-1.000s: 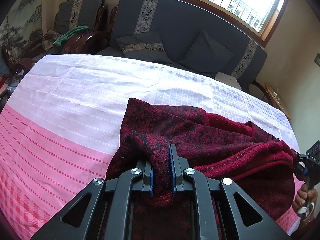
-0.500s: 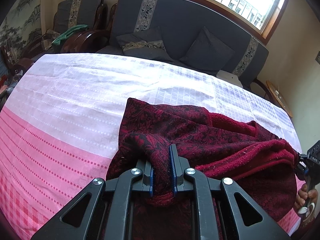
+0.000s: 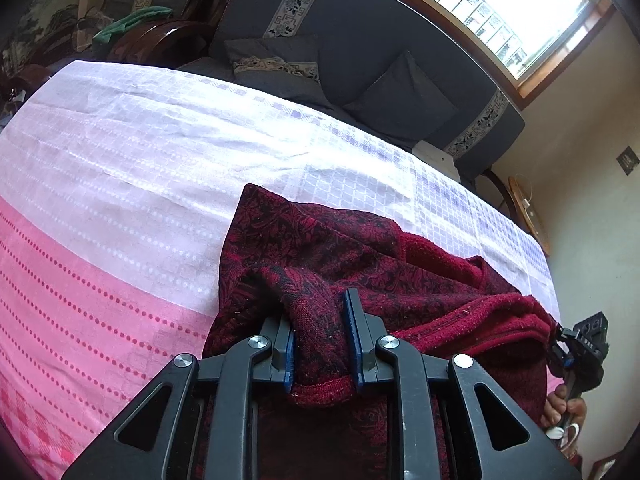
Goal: Fold small clothes
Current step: 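Lift the sweater hem with both grippers and fold it over toward the collar, then open both grippers to release the folded hem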
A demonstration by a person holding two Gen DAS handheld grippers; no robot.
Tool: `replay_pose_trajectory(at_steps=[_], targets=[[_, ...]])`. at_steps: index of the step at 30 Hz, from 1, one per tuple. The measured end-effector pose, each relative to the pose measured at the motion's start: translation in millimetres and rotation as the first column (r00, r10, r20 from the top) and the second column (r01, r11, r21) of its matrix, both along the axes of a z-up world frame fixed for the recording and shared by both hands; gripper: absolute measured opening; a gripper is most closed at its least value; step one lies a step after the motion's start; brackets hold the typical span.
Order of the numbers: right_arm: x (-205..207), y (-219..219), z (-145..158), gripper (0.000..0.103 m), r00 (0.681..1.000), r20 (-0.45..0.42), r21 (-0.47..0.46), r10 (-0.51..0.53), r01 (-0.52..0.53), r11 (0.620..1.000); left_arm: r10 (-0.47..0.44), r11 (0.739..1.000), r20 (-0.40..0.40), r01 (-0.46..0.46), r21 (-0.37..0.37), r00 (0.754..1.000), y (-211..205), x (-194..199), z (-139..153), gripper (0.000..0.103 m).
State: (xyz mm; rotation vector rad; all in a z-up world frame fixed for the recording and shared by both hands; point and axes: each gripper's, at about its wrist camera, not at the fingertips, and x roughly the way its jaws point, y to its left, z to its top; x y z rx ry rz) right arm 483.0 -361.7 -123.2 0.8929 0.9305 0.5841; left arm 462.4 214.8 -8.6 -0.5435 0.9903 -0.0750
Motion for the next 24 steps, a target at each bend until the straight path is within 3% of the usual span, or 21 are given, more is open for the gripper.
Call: replay_pose_trajectory(at_steps=[4, 5, 8, 12, 16, 19, 21, 24], targets=[[3, -12, -8, 0.015, 0.999, -0.011, 0.081, -0.033, 0.034, 0.996, 0.030, 0.988, 0.032, -0.025, -0.155, 0.999, 14, -2, 0, 0.049], [3, -15, -11, 0.016, 0.999, -0.016, 0.094, -0.044, 0.045, 0.995, 0.046, 0.985, 0.047, -0.037, -0.169, 0.998, 18, -3, 3, 0.057], [4, -20, -16, 0.016, 0.998, -0.016, 0.118, -0.058, 0.060, 0.991, 0.085, 0.982, 0.098, -0.066, -0.179, 0.992, 24, -4, 14, 0.064], [-2, -32, -15, 0.017, 0.994, 0.025, 0.154, -0.107, 0.102, 0.983, 0.105, 0.988, 0.148, -0.086, -0.129, 0.983, 27, -1, 29, 0.068], [-14, -61, -9, 0.024, 0.975, 0.088, 0.260, -0.205, 0.176, 0.950, 0.132, 0.990, 0.163, -0.121, -0.076, 0.978, 24, -8, 34, 0.068], [-23, -82, -6, 0.024, 0.967, 0.102, 0.280, -0.234, 0.198, 0.939, 0.101, 0.995, 0.182, -0.099, -0.022, 0.978, 9, -19, 33, 0.068], [-27, -86, 2, 0.024, 0.968, 0.132, 0.256, -0.213, 0.174, 0.951, 0.050, 0.998, 0.201, -0.059, 0.039, 0.978, -7, -23, 33, 0.068], [-29, -72, 17, 0.024, 0.974, 0.179, 0.150, -0.140, 0.113, 0.982, -0.038, 0.990, 0.226, 0.005, 0.143, 0.973, -37, -21, 35, 0.068]])
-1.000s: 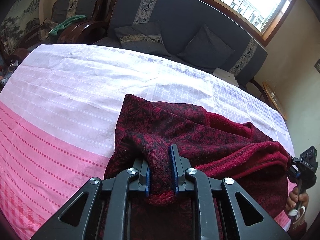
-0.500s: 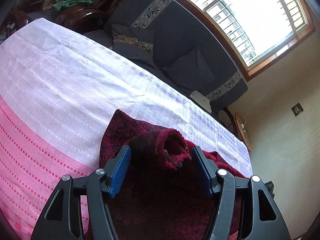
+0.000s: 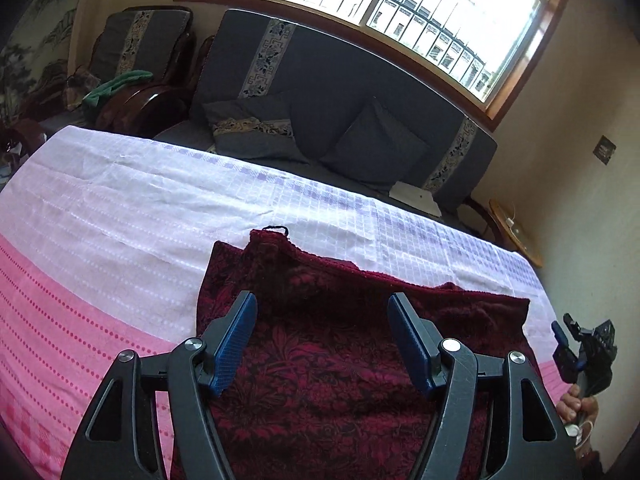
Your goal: Fold small clothes
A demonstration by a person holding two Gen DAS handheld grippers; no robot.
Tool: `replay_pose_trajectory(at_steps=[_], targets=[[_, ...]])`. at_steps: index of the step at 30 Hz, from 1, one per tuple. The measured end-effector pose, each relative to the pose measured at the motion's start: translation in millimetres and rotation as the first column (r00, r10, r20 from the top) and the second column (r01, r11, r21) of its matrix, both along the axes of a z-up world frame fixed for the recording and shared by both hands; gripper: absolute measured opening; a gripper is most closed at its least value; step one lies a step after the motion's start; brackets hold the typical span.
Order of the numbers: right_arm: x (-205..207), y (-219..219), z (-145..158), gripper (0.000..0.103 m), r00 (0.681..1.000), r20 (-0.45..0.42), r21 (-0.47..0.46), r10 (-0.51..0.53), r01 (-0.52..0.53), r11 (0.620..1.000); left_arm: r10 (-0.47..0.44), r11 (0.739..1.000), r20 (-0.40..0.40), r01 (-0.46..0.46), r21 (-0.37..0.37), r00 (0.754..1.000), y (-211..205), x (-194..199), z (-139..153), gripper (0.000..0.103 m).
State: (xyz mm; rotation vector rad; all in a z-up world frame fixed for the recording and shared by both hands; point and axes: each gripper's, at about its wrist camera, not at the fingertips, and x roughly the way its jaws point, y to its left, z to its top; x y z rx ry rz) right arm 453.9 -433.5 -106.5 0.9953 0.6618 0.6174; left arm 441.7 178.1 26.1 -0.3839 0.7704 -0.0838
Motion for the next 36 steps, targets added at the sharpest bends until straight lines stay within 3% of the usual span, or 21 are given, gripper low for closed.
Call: replay_pose_trajectory(at_steps=[4, 8, 11, 13, 16, 17, 20, 22, 23, 24, 26, 29, 32, 34, 36], targets=[[10, 28, 8, 0.024, 0.999, 0.007, -0.081, 0.052, -0.051, 0.995, -0.013, 0.999, -0.008, 0.014, 0.049, 1.000, -16, 14, -9, 0.068], [27, 65, 15, 0.024, 0.995, 0.006, -0.155, 0.100, -0.097, 0.983, 0.049, 0.997, -0.088, -0.043, 0.066, 0.995, -7, 30, -33, 0.068], [46, 95, 13, 0.024, 0.989, -0.037, -0.240, 0.146, -0.151, 0.959, 0.124, 0.991, -0.146, -0.115, 0.068, 0.981, 13, 32, -54, 0.068], [56, 110, 4, 0.024, 0.983, -0.082, -0.281, 0.166, -0.183, 0.942, 0.138, 0.990, -0.143, -0.131, 0.060, 0.980, 20, 27, -62, 0.068], [64, 131, -24, 0.024, 0.961, -0.207, -0.348, 0.186, -0.250, 0.904, 0.165, 0.967, -0.104, -0.140, 0.211, 0.981, 9, 17, -66, 0.069], [63, 136, -32, 0.019, 0.953, -0.229, -0.360, 0.200, -0.274, 0.892, 0.160, 0.963, -0.089, -0.136, 0.231, 0.983, 7, 15, -68, 0.070], [53, 120, -17, 0.022, 0.970, -0.186, -0.335, 0.157, -0.213, 0.918, 0.169, 0.967, -0.074, -0.151, 0.204, 0.983, 11, 10, -63, 0.070], [29, 101, 12, 0.023, 0.989, -0.063, -0.293, 0.134, -0.147, 0.945, 0.170, 0.975, -0.038, -0.163, 0.150, 0.985, 15, -1, -49, 0.070], [15, 98, 26, 0.024, 0.989, -0.024, -0.316, 0.149, -0.149, 0.937, 0.158, 0.982, -0.007, -0.156, 0.111, 0.987, 14, -11, -39, 0.070], [0, 100, 38, 0.024, 0.984, 0.000, -0.352, 0.177, -0.165, 0.921, 0.143, 0.985, 0.021, -0.144, 0.096, 0.990, 9, -21, -30, 0.070], [-36, 111, 50, 0.025, 0.965, 0.047, -0.425, 0.256, -0.213, 0.880, 0.076, 0.987, 0.058, -0.083, 0.138, 0.995, -14, -39, -15, 0.070], [-90, 140, 44, 0.025, 0.945, 0.045, -0.604, 0.325, -0.234, 0.762, -0.096, 0.975, 0.087, 0.075, 0.210, 0.992, -63, -71, -10, 0.070], [-126, 160, 22, 0.024, 0.933, 0.012, -0.690, 0.360, -0.253, 0.678, -0.204, 0.951, 0.039, 0.188, 0.247, 0.978, -98, -93, -25, 0.069], [-140, 170, 7, 0.024, 0.927, -0.010, -0.722, 0.374, -0.265, 0.639, -0.191, 0.944, -0.022, 0.190, 0.270, 0.981, -106, -98, -45, 0.067], [-141, 173, -10, 0.023, 0.933, -0.062, -0.753, 0.355, -0.277, 0.596, -0.157, 0.968, -0.090, 0.172, 0.183, 0.983, -95, -99, -67, 0.064]])
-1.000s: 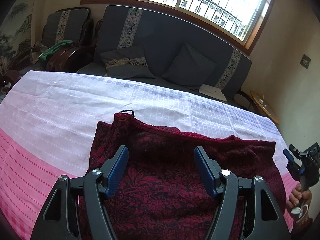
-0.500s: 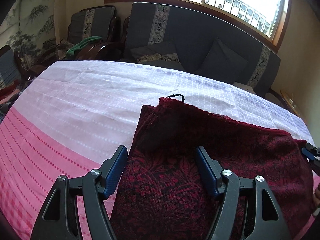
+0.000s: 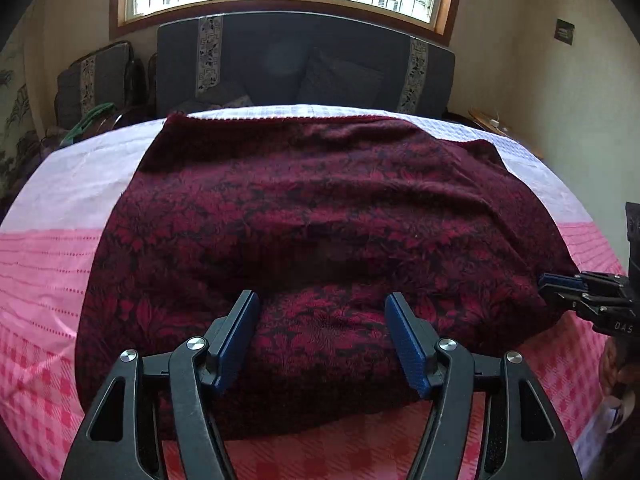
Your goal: Fold small clothes
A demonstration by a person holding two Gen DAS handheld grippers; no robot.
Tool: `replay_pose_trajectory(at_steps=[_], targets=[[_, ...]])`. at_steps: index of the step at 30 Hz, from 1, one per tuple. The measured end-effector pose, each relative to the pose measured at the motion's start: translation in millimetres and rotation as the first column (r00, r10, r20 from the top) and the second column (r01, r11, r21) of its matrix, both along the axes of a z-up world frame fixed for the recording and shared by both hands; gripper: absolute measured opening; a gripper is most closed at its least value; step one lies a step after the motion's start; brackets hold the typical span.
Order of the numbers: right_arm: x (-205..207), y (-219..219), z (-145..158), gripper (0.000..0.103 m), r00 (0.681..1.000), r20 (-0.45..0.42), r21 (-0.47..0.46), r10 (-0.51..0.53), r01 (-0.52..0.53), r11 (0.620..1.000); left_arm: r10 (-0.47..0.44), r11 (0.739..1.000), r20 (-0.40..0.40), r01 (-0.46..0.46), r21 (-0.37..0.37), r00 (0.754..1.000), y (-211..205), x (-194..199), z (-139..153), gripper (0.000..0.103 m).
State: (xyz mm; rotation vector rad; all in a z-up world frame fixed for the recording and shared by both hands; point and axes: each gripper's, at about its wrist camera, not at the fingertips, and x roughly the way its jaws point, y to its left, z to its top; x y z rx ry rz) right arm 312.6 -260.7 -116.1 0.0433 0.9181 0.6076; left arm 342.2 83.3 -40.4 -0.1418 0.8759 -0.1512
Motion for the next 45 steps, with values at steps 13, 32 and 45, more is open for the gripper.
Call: replay_pose_trajectory(at_steps=[13, 32, 45], targets=[[-7, 32, 38, 0.024, 0.998, 0.061, 0.166, 0.028, -0.038, 0.985, -0.025, 0.998, 0.088, 0.030, -0.048, 0.996, -18, -17, 25, 0.058], [-16, 56, 28, 0.021, 0.995, 0.104, 0.155, 0.008, -0.024, 0.988, 0.067, 0.997, 0.090, -0.071, 0.039, 0.994, 16, -22, 21, 0.056], [-1, -60, 2, 0.021, 0.979, -0.068, 0.136, -0.191, 0.199, 0.970, 0.167, 0.986, -0.023, -0.167, -0.008, 0.986, 74, -43, 1, 0.055]])
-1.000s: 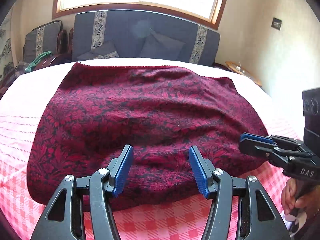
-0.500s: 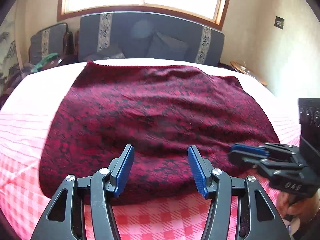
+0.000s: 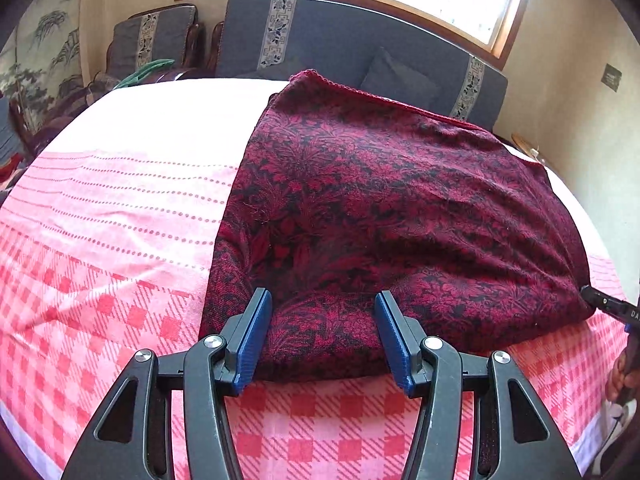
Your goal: Fold small clothes
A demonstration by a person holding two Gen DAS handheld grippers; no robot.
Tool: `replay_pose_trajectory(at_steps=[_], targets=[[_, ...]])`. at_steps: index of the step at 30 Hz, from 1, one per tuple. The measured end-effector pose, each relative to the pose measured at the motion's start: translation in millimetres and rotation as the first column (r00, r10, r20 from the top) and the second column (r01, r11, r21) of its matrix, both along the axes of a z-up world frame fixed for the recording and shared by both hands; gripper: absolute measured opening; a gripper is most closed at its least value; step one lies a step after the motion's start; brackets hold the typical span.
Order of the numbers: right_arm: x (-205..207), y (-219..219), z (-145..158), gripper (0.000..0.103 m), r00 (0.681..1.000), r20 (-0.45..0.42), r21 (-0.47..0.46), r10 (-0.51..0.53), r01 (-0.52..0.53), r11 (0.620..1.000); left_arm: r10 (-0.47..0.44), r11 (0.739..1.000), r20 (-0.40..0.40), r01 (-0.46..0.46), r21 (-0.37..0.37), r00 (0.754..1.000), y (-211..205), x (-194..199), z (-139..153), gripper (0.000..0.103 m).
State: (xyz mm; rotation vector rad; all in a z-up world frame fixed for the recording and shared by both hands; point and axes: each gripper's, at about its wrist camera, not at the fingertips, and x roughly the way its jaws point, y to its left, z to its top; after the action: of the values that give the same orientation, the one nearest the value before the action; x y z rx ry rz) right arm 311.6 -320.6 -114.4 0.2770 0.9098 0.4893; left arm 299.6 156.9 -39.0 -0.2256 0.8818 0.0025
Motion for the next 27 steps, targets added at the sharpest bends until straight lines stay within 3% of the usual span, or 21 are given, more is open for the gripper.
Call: replay_pose_trajectory(at_steps=[2, 4, 8, 12, 16, 20, 22, 24, 27], targets=[[-1, -8, 18, 0.023, 0.998, 0.069, 0.017, 0.007, -0.008, 1.000, -0.028, 1.000, 0.041, 0.027, 0.008, 0.999, -6, 1, 23, 0.055], [5, -15, 35, 0.023, 0.993, 0.113, 0.053, 0.021, -0.027, 0.998, -0.081, 0.995, 0.098, 0.074, 0.068, 0.992, -17, 10, 49, 0.055], [53, -27, 55, 0.023, 0.993, 0.120, 0.113, 0.002, -0.016, 0.993, -0.133, 0.990, 0.132, 0.124, 0.072, 0.982, -28, 74, 70, 0.055], [111, -23, 52, 0.023, 0.996, 0.084, 0.098, -0.024, 0.016, 0.995, -0.093, 0.996, 0.058, 0.093, 0.001, 0.994, -14, 152, 51, 0.055], [151, -22, 41, 0.023, 0.996, 0.048, 0.074, -0.070, 0.066, 0.995, 0.068, 0.998, -0.080, -0.069, -0.007, 0.995, 26, 189, 9, 0.055], [165, -10, 42, 0.023, 0.995, 0.087, 0.118, -0.043, 0.033, 0.992, 0.073, 0.997, -0.017, -0.072, 0.042, 0.997, 39, 176, -5, 0.055], [175, 10, 33, 0.023, 0.997, 0.070, 0.006, -0.007, 0.006, 1.000, 0.076, 0.996, 0.006, -0.076, 0.057, 0.997, 36, 172, -6, 0.055], [190, 22, 8, 0.020, 1.000, -0.023, -0.090, 0.010, -0.012, 0.996, 0.076, 0.994, 0.012, -0.077, 0.078, 0.997, 32, 173, -5, 0.055], [193, 4, 2, 0.014, 0.999, -0.042, -0.007, -0.006, 0.006, 1.000, 0.069, 0.994, 0.025, -0.071, 0.086, 0.997, 31, 170, -6, 0.055]])
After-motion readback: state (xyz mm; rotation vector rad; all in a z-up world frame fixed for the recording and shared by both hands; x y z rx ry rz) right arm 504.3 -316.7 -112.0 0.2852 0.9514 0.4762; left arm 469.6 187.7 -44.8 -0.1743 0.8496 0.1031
